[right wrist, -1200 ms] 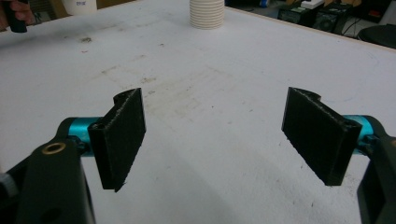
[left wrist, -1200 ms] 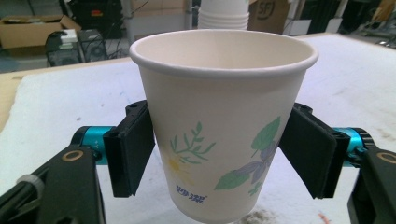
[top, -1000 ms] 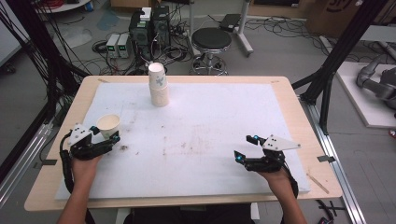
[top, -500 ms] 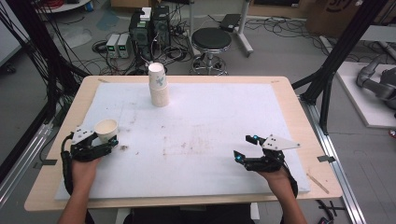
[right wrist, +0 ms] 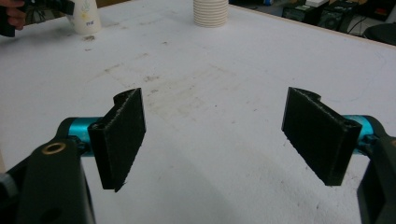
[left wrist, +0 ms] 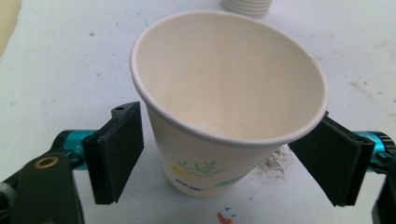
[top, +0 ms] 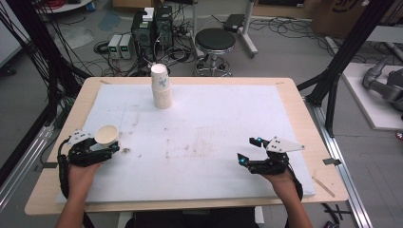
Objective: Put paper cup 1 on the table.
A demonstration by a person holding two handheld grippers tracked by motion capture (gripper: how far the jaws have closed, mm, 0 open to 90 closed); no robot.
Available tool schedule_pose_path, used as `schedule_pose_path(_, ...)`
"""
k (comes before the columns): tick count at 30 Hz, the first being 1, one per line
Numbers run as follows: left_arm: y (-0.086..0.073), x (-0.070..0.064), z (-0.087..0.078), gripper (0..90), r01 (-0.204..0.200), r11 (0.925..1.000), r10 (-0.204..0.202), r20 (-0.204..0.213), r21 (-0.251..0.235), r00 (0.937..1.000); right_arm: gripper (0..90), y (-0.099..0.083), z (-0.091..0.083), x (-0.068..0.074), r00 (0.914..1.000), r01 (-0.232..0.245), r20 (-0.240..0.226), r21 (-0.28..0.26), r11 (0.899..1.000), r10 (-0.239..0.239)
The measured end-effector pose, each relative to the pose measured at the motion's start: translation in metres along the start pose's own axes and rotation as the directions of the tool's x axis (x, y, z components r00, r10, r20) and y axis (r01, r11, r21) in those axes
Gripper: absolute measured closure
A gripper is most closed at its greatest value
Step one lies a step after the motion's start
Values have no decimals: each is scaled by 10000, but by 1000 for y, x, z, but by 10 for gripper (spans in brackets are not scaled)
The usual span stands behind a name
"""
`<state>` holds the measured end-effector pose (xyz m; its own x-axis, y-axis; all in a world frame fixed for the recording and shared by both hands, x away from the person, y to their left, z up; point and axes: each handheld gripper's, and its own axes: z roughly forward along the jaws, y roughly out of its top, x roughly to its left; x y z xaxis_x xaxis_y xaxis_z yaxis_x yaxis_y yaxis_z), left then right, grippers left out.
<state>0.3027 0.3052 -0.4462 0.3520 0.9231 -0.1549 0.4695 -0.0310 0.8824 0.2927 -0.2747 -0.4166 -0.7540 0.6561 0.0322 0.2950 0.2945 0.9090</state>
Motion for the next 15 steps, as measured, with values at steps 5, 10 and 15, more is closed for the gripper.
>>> schedule_pose_path(5,6,5,-12,161,-138,9973,201,877,-717,9959,221,-1,1,0,10000,43,13,53,10000,-43)
schedule_pose_path(10,14,5,-25,161,-182,9887,300,770,-1490,9966,221,0,1,0,10000,51,31,61,10000,-52)
schedule_pose_path(15,23,-3,-35,162,-141,9590,465,1079,-2831,9931,221,0,1,1,10000,53,39,105,9999,-53)
